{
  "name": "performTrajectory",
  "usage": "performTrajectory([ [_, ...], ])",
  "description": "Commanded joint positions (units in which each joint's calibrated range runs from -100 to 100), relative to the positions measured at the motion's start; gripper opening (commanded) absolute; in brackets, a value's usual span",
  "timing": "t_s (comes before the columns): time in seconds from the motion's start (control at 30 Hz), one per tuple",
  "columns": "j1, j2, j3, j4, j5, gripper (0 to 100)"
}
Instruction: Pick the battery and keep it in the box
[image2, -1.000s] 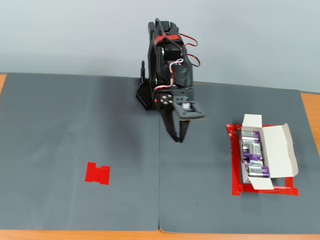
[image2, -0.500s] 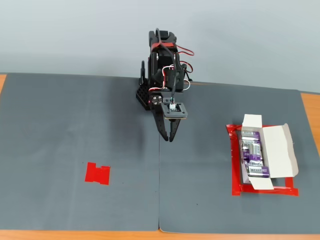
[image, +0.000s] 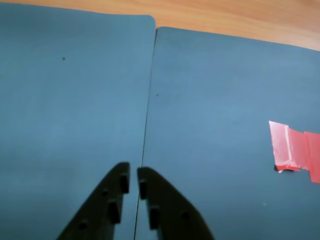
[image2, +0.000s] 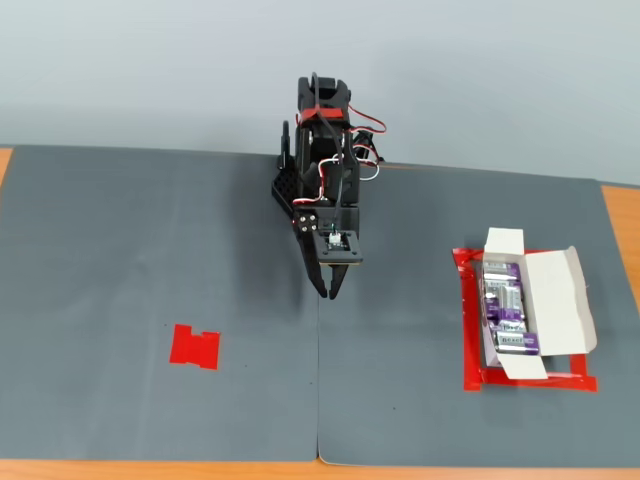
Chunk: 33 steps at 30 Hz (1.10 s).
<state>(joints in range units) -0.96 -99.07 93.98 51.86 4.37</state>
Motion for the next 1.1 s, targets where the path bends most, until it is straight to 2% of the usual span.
performTrajectory([
  [0.0,0.4,-0.17,1.31,-0.22,-0.18,2],
  [0.53,-2.96,-0.43,5.56,0.22,-0.18,2],
  [0.63,-2.06,-0.43,5.47,0.48,-2.16,2],
  [0.77,-0.05,-0.51,3.85,6.12,-4.5,2],
  [0.93,-1.17,-0.51,-0.31,19.84,-7.37,2],
  [1.07,-1.39,-0.51,-0.77,21.92,-7.47,2],
])
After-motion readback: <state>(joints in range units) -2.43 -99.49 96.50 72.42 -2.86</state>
